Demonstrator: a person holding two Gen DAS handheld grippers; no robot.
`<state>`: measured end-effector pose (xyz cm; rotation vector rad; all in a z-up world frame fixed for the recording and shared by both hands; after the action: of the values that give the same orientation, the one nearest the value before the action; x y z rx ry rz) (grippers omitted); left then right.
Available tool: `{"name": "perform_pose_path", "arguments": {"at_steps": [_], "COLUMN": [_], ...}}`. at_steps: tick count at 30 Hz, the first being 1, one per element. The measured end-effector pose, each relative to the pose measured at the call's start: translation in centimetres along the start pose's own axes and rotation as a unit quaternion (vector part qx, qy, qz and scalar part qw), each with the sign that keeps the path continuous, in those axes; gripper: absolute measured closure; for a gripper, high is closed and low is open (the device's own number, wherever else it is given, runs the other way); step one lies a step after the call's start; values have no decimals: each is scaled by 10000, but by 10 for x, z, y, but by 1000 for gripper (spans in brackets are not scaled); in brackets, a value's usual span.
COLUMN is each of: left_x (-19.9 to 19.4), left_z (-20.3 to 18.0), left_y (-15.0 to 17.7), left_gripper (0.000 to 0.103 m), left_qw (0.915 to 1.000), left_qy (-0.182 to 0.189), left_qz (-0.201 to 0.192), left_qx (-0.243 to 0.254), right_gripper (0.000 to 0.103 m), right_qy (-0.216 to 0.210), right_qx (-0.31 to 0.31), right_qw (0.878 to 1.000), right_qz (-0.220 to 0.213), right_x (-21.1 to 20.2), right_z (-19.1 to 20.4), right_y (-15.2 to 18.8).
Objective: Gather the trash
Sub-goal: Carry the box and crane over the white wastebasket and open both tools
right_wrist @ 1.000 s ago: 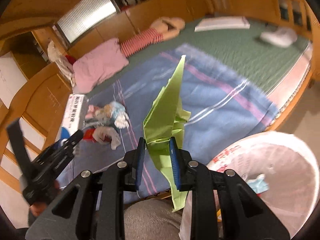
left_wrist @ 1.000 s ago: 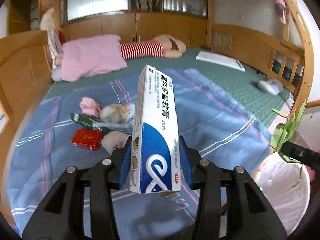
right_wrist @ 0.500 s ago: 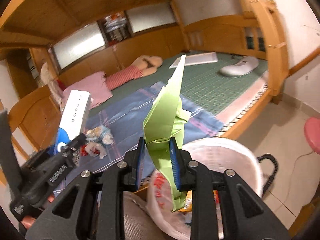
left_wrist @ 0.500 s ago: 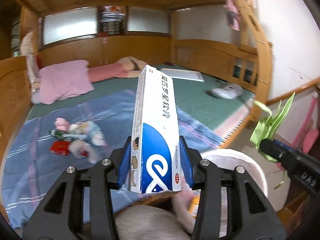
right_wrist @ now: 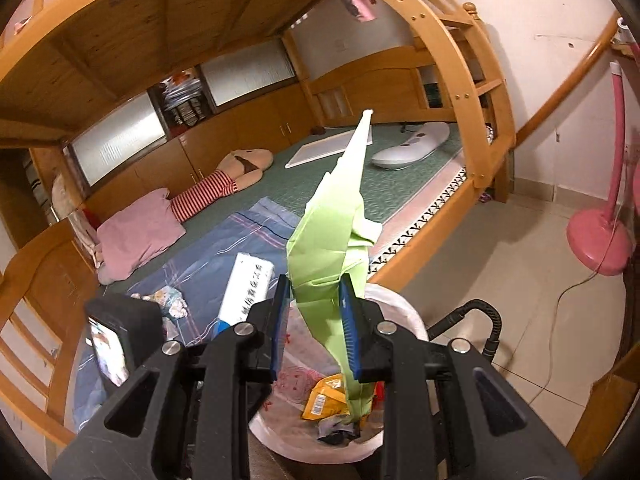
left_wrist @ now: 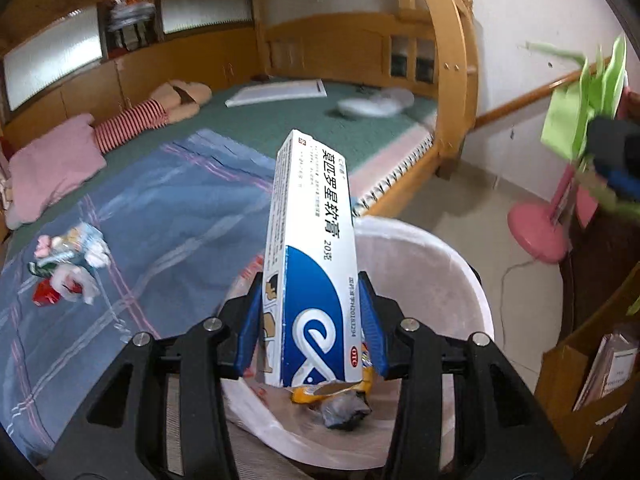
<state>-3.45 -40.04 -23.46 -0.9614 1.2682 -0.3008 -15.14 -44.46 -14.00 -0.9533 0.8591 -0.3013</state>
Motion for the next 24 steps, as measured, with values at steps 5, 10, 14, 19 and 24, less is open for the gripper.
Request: {"name": "perform_pose_path", "arguments": {"at_steps": [5,10,14,19,24], "left_x": [13,15,8,-9,-36], "left_z": [0,2,8,27,55], "left_y": [5,8,7,1,-3], "left_gripper": [53,34,30,30,30], "left_qw": [9999,9998,9996,9986,9955], "left_qy": [-58,-191,-267,-439,-760], "left_qz": [90,99,30,-132,-374], "left_qx": [27,-44,-95,-272,-432], "right_gripper": [77,77,77,77,77], "right_qy": [62,40,0,-24,-58], "right_qx": [50,16,-28,-77,-301], "right_qw": [10000,10000,10000,9998,9970], "right_qz": [-15,28,70,190,714], "right_x": [-2,-2,-1,8,43], "right_z": [-10,-5,0,1,12], "right_y": [1,4,6,12,34]}}
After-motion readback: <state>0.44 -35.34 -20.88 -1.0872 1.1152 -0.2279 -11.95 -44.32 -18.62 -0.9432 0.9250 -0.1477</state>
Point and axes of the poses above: each gripper's, at about its wrist camera, not at the fingertips, and x roughly the way its jaws point, z to its left, y to its underside, the point moved 10 cm from there along x, roughly the way its jaws point, and after that the axes turned 6 degrees about y, right-handed, at the moved point
